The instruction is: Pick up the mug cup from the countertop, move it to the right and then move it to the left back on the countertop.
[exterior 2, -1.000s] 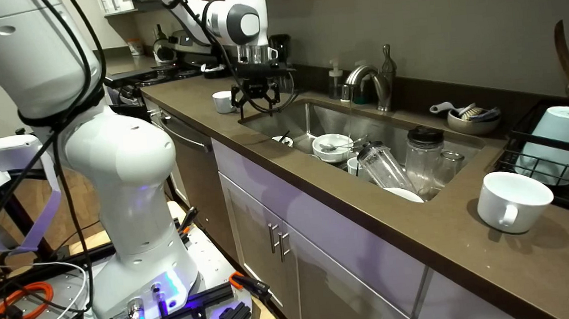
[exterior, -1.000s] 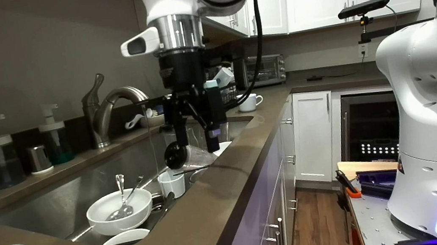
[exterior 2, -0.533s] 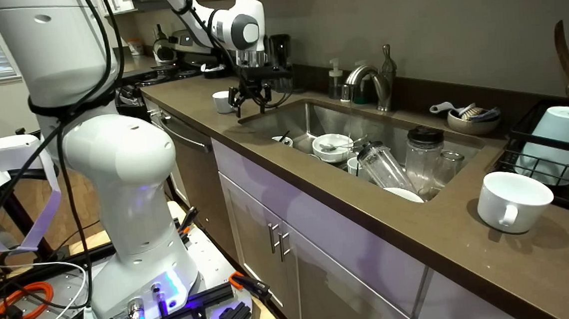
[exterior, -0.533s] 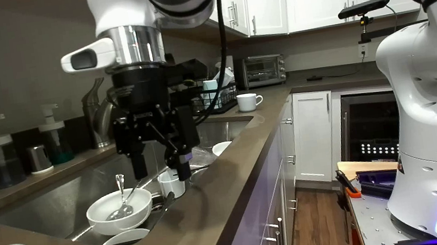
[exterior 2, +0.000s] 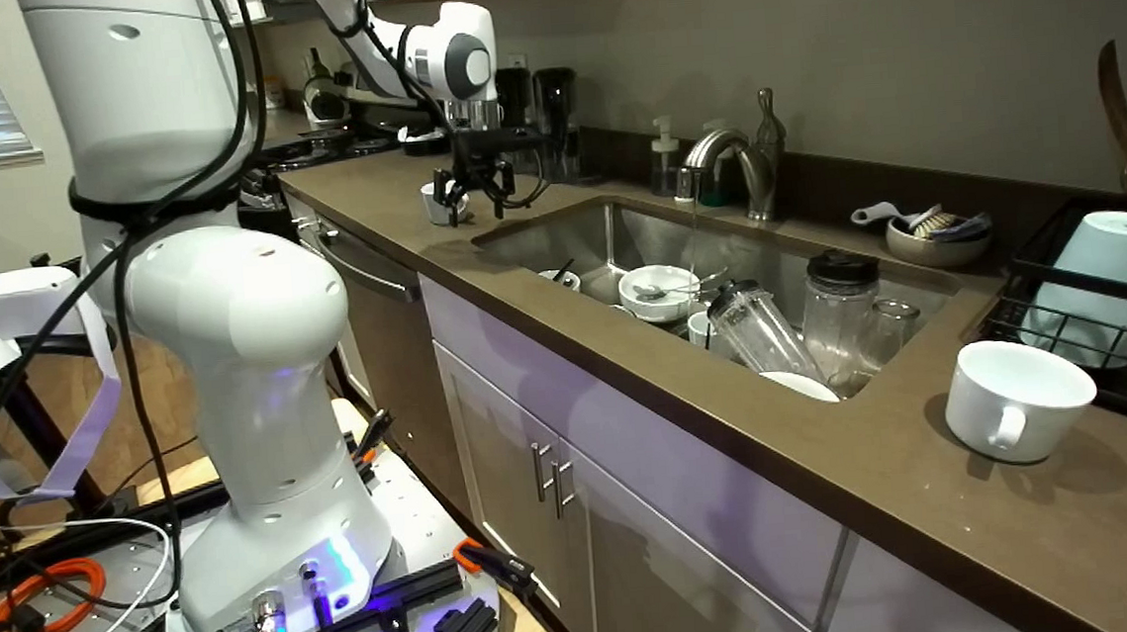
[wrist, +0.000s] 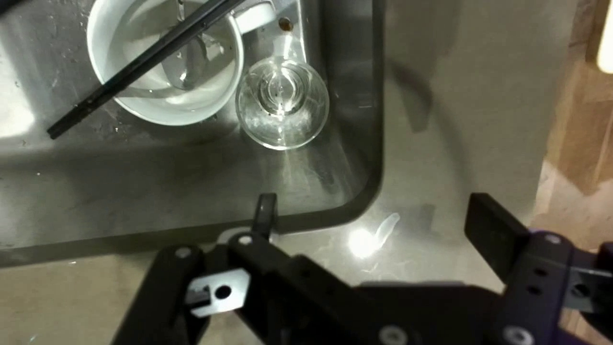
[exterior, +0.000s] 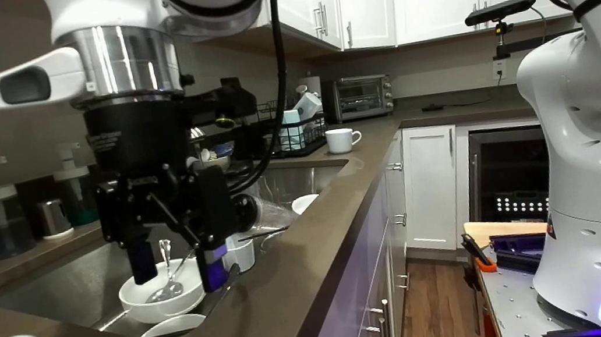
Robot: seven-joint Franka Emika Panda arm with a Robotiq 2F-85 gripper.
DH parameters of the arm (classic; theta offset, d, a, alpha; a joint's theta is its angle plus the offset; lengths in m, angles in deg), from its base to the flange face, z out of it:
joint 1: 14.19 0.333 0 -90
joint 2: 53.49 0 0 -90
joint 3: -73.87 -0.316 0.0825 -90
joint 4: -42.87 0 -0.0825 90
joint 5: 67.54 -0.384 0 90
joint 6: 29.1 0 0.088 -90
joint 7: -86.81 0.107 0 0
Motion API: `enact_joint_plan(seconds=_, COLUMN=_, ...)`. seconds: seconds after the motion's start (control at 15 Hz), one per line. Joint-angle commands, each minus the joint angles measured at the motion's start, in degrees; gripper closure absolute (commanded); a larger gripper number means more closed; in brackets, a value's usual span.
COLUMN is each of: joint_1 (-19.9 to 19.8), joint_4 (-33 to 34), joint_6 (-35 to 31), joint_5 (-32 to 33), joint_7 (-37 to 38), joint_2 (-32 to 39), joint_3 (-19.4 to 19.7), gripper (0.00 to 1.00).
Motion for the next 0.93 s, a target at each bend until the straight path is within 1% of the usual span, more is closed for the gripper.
enact_joint_plan(seconds=0.0, joint_1=-0.37, joint_4=3.43, joint_6=-0.73, joint_5=5.67, joint_7=6.53, joint_2=2.81, joint_3=-1.27, gripper=0.00)
enact_joint_plan(seconds=0.13, joint_1=-0.82, joint_4=4.79, joint_6=-0.14, joint_5=7.24, joint_7=7.89, joint_2=3.17, joint_3=-1.36, gripper=0.00)
enact_joint_plan(seconds=0.2, joint_1=-1.46, joint_4=5.22, joint_6=1.12, joint_5=5.39, joint_7=6.29, joint_2=2.64, joint_3=-1.70, gripper=0.00)
enact_joint_plan(seconds=0.27, joint_1=-1.38, joint_4=3.66, joint_6=0.24, joint_5=5.64, joint_7=6.06, joint_2=2.45, joint_3=-1.93, gripper=0.00)
enact_joint_plan(seconds=0.53, joint_1=-1.52, joint_4=3.95, joint_6=0.29, joint_5=5.63, joint_7=6.05, joint_2=2.63, joint_3=-2.03, gripper=0.00)
enact_joint_plan(seconds=0.6, joint_1=-1.99, joint_4=2.24, joint_6=-1.08, joint_5=7.31, joint_7=6.62, joint_2=1.26, joint_3=-1.23, gripper=0.00)
enact_joint_plan(seconds=0.73, joint_1=-3.78, joint_4=0.44, joint_6=-1.61, joint_5=4.75, joint_7=3.23, joint_2=-0.41, joint_3=-0.99, gripper=0.00)
enact_joint_plan(seconds=0.8, joint_1=-4.32, joint_4=-0.13, joint_6=-1.54, joint_5=5.34, joint_7=3.22, joint_2=-0.96, joint_3=-0.65, gripper=0.00)
enact_joint_plan(seconds=0.87, joint_1=-5.23, joint_4=-0.78, joint_6=-1.48, joint_5=4.35, joint_7=1.55, joint_2=-1.76, joint_3=-0.56, gripper=0.00)
